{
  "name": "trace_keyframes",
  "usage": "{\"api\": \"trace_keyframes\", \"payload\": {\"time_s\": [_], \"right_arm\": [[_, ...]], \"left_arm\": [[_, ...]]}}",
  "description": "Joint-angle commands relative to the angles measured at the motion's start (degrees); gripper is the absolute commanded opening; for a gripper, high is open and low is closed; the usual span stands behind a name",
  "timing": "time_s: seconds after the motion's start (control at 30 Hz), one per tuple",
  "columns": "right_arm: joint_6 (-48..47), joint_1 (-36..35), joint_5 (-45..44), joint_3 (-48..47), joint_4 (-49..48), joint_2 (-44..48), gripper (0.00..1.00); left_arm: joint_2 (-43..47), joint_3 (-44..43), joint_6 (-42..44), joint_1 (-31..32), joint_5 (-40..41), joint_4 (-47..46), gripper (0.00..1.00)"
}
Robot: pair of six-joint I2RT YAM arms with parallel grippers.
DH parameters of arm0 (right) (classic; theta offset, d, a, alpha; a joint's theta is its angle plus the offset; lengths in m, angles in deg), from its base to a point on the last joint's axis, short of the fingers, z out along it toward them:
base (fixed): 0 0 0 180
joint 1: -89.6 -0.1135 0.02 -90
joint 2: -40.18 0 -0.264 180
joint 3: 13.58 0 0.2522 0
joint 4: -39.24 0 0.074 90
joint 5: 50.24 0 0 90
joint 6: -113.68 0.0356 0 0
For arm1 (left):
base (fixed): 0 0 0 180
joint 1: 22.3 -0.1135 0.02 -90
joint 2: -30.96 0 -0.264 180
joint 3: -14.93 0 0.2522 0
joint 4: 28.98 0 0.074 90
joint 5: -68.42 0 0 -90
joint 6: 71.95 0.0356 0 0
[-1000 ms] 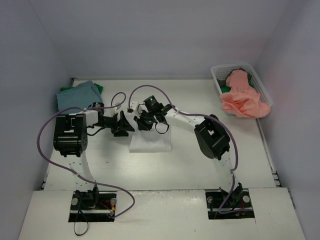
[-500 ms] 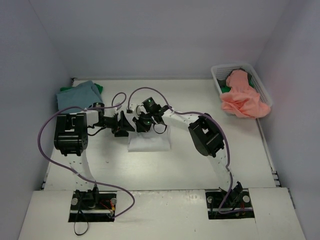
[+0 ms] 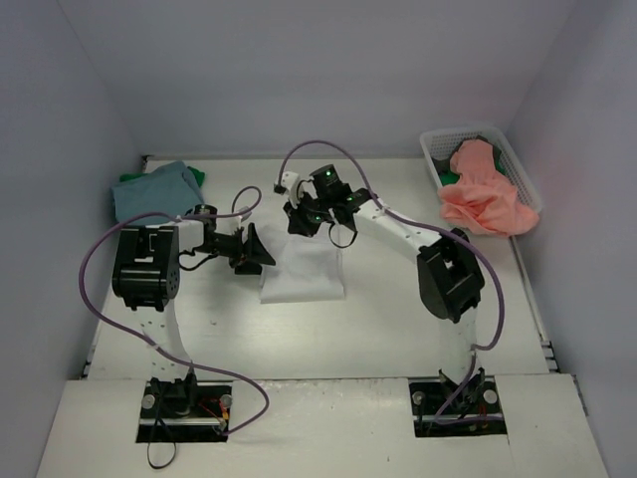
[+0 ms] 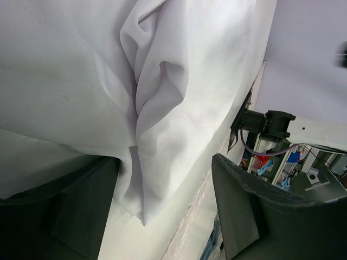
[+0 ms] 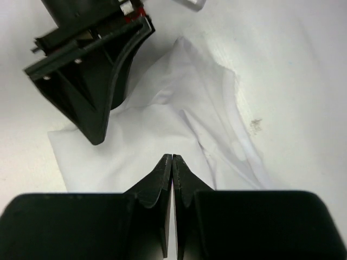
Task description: Fold and stack the t-shirts
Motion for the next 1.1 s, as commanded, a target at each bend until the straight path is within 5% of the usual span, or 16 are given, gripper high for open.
{"api": "trace_keyframes", "payload": {"time_s": [0.0,0.43,1.07], "right_arm": [[-0.88,0.21,-0.4,1.06,1.15,7.25,0.0],[-5.71,0.12,-1.2,5.45,11.26,5.68,0.0],[-5.28,-2.34,-0.85,7.56,12.94,-0.65,0.0]], "left_arm": [[1.3,-2.03,0.57,0.09,0.4,-0.59,0.64],[0.51,-2.11,0.84,0.7,1.1,-0.41,0.64],[-4.5,-5.37,-0.83,5.09,2.16,-2.34,0.64]]}}
